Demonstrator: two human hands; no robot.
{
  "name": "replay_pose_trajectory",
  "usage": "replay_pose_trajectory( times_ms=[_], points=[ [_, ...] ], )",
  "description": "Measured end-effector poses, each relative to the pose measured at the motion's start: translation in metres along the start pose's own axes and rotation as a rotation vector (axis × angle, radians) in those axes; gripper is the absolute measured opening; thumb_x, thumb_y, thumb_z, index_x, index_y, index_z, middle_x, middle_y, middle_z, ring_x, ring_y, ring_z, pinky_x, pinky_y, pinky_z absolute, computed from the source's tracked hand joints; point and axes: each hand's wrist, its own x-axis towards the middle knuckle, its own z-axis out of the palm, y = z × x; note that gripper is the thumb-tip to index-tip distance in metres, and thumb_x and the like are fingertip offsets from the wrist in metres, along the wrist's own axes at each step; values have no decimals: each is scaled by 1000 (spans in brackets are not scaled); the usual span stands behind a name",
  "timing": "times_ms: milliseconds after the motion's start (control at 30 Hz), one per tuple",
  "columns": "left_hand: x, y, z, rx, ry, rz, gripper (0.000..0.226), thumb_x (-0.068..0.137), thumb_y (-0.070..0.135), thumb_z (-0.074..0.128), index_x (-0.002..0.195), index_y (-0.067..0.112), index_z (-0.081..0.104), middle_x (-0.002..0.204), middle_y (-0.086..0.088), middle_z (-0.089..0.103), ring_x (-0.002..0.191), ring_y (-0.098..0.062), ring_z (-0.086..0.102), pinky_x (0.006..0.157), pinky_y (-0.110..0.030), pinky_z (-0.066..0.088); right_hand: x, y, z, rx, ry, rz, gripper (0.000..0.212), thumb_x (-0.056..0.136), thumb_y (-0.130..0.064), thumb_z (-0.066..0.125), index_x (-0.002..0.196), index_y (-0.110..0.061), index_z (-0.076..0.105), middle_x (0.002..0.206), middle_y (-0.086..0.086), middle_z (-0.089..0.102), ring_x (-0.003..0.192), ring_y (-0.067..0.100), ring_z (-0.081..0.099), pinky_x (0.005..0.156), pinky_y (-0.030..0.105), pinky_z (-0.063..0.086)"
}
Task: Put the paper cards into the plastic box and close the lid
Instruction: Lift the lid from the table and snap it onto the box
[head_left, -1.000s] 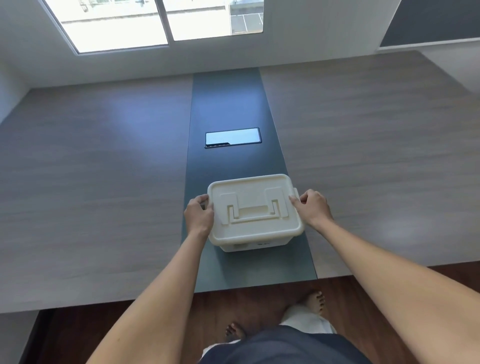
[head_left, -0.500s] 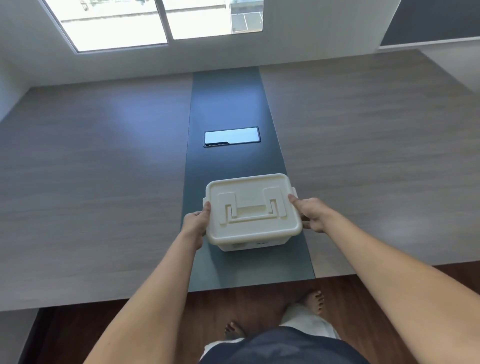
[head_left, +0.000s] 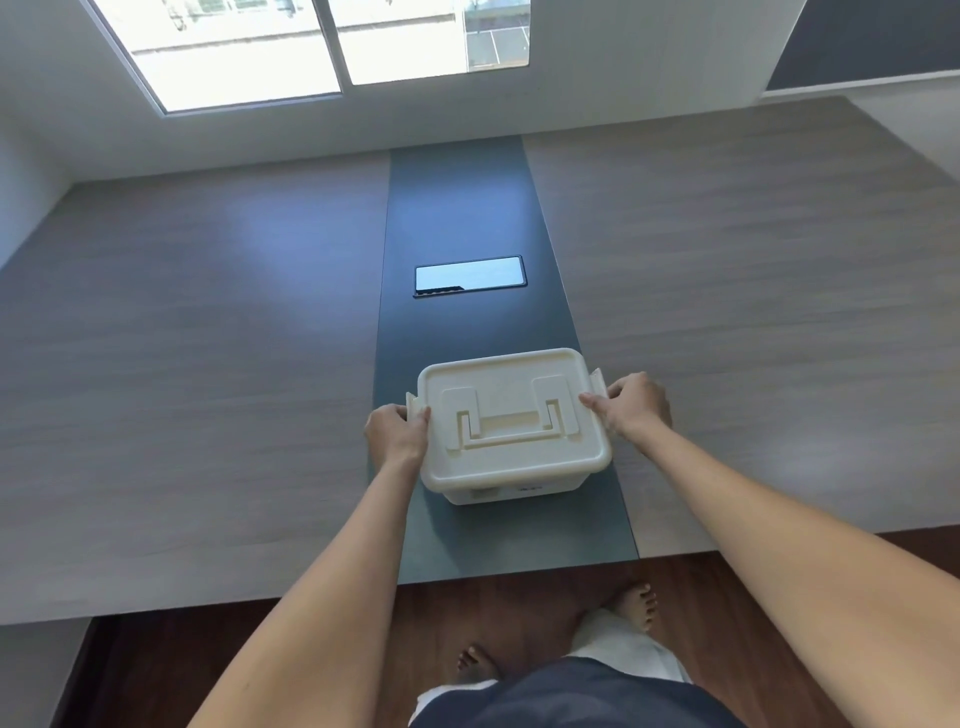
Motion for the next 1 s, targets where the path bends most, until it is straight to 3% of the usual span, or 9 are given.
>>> replay_pose_trajectory(
  times_ms=[233,433,667,767,1000],
  points=[
    [-4,-4,5,106,76,67,22,91,29,66,94,9,74,103,-10,70,95,-27,66,72,-29,42,-13,5,9,-44,133,-148,31,87,-39,70,83,-9,75,95,8,73,78,25,57,67,29,43],
    [-25,-24,3,9,46,186,29,95,30,61,114,10,71,103,-10,64,94,-24,63,79,-28,44,-16,22,17,125,118,-189,35,88,-42,68,98,-9,76,98,9,72,90,28,67,77,37,56],
    [11,-16,5,-84,45,141,22,91,33,65,98,13,75,95,-9,72,89,-26,67,83,-35,53,9,-6,18,163,81,-161,33,85,-42,70,94,-11,78,93,7,78,89,27,70,82,40,57],
    [28,-7,7,-119,26,120,25,91,34,66,103,13,74,100,-7,73,93,-23,68,88,-36,53,21,-19,21,169,76,-141,32,86,-41,69,94,-11,78,94,8,78,90,27,70,83,39,56],
    [60,12,17,-187,41,100,31,93,34,63,107,8,71,104,-6,72,96,-23,67,84,-30,52,43,-46,27,224,93,-109,29,88,-36,69,96,-9,77,98,8,77,92,26,70,81,34,53]
  ],
)
